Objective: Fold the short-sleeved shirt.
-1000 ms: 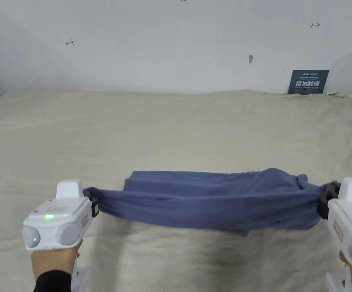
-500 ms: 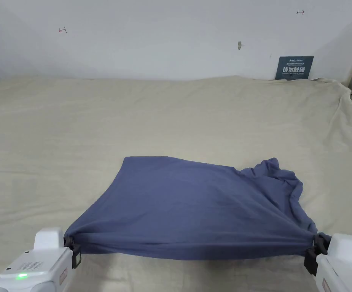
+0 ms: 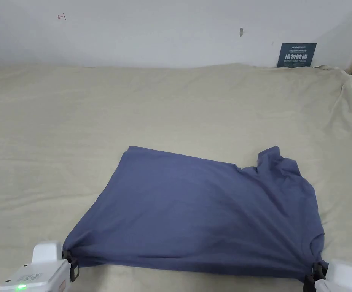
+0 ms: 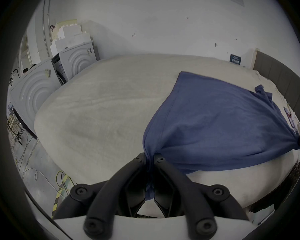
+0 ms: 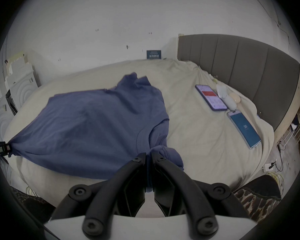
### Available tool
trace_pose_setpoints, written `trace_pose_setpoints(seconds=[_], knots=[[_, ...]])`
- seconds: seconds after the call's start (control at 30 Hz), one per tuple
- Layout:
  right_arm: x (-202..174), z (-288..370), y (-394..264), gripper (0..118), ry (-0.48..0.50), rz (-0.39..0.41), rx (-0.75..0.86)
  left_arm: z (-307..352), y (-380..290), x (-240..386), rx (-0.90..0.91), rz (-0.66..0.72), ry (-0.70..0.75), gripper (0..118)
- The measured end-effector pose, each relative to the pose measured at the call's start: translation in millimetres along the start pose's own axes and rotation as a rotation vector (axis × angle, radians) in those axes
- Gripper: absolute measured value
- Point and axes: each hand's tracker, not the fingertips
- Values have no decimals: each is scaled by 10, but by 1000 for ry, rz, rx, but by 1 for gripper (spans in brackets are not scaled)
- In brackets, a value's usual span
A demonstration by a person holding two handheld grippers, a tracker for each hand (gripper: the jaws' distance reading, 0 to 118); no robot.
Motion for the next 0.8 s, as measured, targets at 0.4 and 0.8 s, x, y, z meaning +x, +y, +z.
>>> trace_pose_setpoints(seconds=[0.4,0.8], knots=[[-266,26,112,36,-18,3,-171,-303,-15,9,-165,79,17,37],[-502,903,1120,95,48,28,214,586,836,271,169,150,-88,108]])
